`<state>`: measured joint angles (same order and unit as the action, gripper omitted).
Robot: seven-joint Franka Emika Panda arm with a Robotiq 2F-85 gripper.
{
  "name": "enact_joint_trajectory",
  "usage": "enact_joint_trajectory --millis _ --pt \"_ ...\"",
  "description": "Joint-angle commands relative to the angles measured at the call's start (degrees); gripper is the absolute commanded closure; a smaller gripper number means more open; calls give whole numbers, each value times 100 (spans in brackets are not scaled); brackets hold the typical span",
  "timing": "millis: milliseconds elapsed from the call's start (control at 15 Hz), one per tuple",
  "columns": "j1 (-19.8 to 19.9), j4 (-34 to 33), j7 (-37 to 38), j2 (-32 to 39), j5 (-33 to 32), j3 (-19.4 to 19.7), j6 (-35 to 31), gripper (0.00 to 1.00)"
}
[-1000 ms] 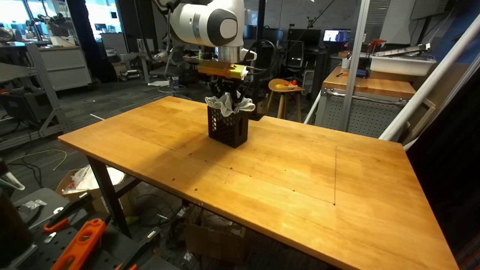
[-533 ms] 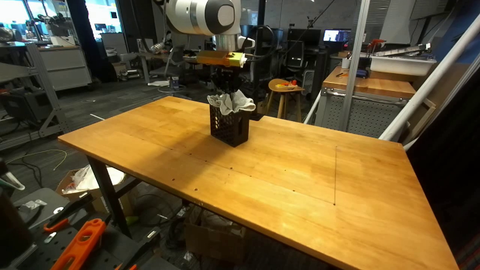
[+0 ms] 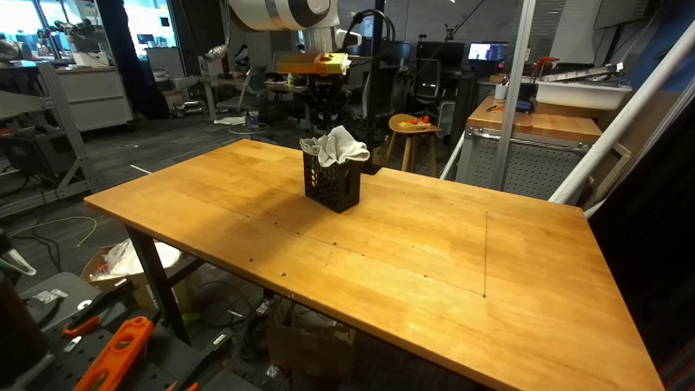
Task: Put the towel in the black basket
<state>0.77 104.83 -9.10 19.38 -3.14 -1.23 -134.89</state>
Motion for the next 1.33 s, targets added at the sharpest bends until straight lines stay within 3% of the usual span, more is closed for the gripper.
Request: enact_joint_trajectory --millis 0,1267 --pt "-112 -75 156 -148 -201 45 100 89" --pt "262 -376 -753 1090 139 -158 150 89"
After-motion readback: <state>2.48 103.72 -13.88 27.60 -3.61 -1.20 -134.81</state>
